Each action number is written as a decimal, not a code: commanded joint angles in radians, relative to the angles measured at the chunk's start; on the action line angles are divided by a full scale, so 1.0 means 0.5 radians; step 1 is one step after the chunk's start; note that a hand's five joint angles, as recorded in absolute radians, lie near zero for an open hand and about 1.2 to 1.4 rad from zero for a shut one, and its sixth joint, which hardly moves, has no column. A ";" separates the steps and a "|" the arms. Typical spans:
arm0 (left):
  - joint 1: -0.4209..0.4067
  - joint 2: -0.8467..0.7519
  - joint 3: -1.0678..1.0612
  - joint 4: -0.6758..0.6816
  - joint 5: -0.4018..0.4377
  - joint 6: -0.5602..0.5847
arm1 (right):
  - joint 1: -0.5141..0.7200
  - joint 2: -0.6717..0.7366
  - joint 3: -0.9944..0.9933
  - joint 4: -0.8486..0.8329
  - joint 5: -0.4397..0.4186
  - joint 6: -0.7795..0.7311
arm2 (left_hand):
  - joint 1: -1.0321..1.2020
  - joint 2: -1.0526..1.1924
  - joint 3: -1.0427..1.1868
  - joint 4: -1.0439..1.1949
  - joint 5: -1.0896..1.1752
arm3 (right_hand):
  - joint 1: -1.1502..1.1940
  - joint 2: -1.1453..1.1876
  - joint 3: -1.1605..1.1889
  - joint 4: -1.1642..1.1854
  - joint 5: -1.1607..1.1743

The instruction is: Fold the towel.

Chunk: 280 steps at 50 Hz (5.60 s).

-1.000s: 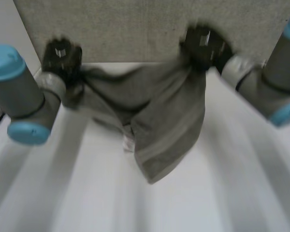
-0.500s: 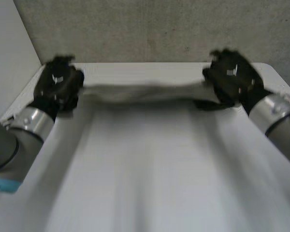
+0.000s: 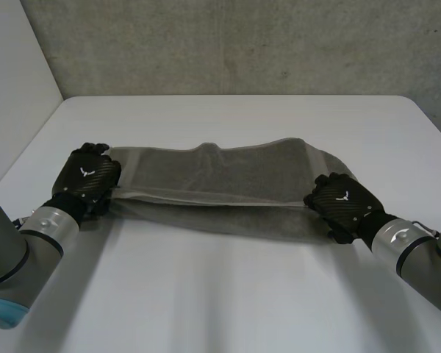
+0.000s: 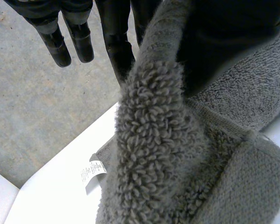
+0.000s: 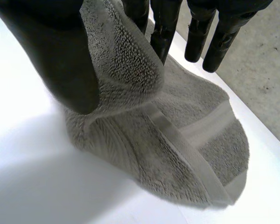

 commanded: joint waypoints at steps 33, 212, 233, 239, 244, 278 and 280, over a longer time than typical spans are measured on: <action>0.025 0.024 -0.061 -0.013 0.002 0.005 | -0.366 -0.205 -0.028 0.479 -0.552 -0.620 | 0.194 0.113 -0.103 -0.117 0.112 | -0.378 -0.454 -0.087 -0.152 -0.386; 0.010 0.113 0.741 -0.019 0.090 -0.326 | -0.059 -0.319 -0.677 0.025 0.049 0.316 | 0.194 0.113 -0.103 -0.117 0.112 | 1.176 1.100 -0.087 -0.152 1.168; 0.087 0.119 0.190 -0.056 0.308 0.014 | -0.381 -0.383 -0.025 0.058 -0.194 0.051 | 0.194 0.113 -0.103 -0.117 0.112 | 1.176 1.100 -0.087 -0.152 1.168; 0.062 0.278 0.196 -0.242 0.305 0.002 | -0.394 -0.619 -0.043 0.181 -0.206 0.162 | 0.194 0.113 -0.103 -0.117 0.112 | 1.176 1.100 -0.087 -0.152 1.168; 0.062 0.444 0.230 -0.417 0.305 -0.001 | -0.391 -0.821 -0.132 0.261 -0.200 0.290 | 0.194 0.113 -0.103 -0.117 0.112 | 1.176 1.100 -0.087 -0.152 1.168; -0.113 -0.401 1.514 -0.673 -0.081 -0.323 | -0.117 0.209 -1.240 0.500 0.076 0.364 | 0.194 0.113 -0.103 -0.117 0.112 | 1.176 1.100 -0.087 -0.152 1.168; -0.131 -0.454 1.704 -0.660 -0.102 -0.329 | -0.059 0.310 -1.664 0.494 0.205 0.383 | 0.194 0.113 -0.103 -0.117 0.112 | 1.176 1.100 -0.087 -0.152 1.168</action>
